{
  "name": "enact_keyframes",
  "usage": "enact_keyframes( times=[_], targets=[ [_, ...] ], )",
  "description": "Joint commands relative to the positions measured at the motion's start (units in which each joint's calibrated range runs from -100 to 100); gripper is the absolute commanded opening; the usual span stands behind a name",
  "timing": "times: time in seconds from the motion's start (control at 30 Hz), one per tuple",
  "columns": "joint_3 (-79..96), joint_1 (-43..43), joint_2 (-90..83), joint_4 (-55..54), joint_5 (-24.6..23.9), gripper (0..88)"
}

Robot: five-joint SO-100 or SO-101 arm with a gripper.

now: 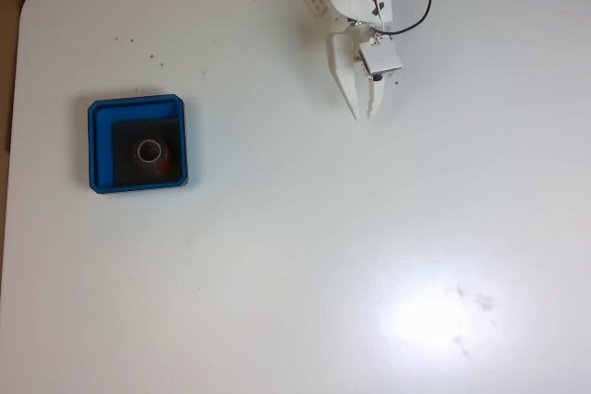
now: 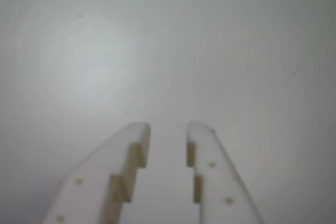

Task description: Pick the red roll and drop it in the blue box

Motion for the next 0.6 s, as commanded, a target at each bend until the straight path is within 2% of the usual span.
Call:
enact_keyframes(
  times=[0.0, 0.57],
  targets=[
    [0.81, 0.16, -0.27, -0.73, -0.07, 0.7],
    [0.81, 0.06, -0.1, -0.73, 0.02, 0.7]
  ],
)
